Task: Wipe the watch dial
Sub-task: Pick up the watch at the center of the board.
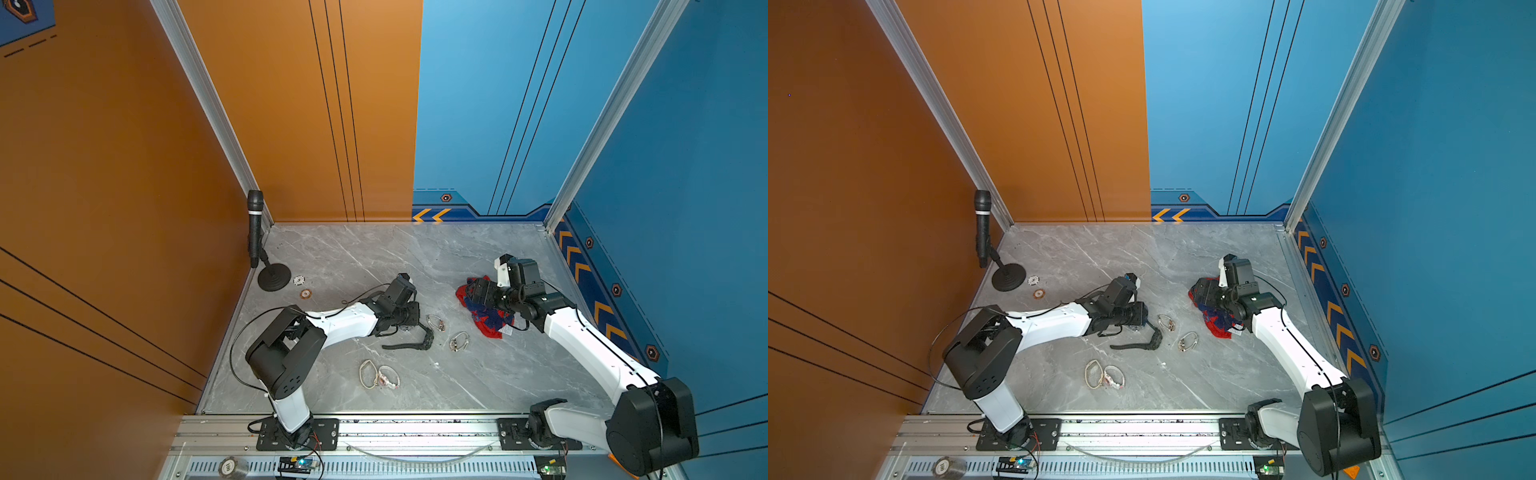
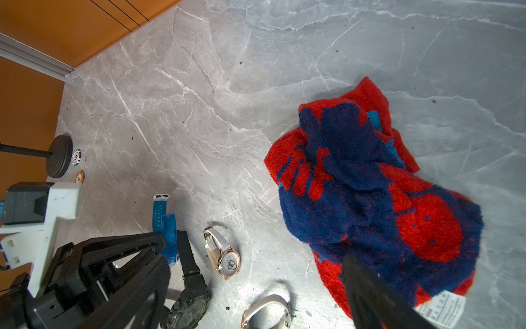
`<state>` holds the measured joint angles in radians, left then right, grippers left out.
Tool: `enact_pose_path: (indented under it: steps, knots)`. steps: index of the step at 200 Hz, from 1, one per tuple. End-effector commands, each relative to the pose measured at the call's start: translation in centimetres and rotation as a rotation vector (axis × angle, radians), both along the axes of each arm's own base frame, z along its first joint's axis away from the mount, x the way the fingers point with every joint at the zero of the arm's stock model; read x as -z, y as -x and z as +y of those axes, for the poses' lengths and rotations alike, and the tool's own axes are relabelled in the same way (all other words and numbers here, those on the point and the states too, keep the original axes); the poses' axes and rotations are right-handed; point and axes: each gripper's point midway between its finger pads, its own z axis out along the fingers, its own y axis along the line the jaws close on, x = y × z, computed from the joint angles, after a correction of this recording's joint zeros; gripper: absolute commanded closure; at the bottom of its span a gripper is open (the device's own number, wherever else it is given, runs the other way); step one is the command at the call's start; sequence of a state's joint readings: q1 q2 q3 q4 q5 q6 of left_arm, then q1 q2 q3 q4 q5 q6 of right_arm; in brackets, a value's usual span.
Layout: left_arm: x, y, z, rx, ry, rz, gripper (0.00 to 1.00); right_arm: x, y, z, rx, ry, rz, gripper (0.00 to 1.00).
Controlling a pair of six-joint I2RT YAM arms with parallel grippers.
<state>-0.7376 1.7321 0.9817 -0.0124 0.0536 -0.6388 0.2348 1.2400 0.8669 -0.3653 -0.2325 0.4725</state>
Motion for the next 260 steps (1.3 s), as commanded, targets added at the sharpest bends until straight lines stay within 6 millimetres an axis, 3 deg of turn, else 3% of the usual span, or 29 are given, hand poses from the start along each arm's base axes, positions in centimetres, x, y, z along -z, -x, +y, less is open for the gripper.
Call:
enact_pose_path:
  steps: [1,20,27,174,260]
  knots:
    - [1.3,1.0,0.9,0.031,-0.083,0.037,0.72,0.4,0.1,-0.1,0.007,-0.003,0.000,0.06]
    - [2.2,1.7,1.2,0.072,-0.157,0.057,0.70,0.4,0.2,-0.1,0.007,-0.003,0.000,0.06]
    - [1.1,0.9,0.4,0.081,-0.146,0.029,0.70,0.4,0.2,0.0,0.005,-0.005,0.001,0.06]
    - [1.7,1.5,-0.2,0.254,-0.337,0.089,0.73,0.6,0.3,-0.2,0.011,-0.004,-0.001,0.06]
    - [2.3,1.6,0.1,0.272,-0.397,0.111,0.76,0.6,0.3,-0.2,0.014,-0.004,-0.001,0.06]
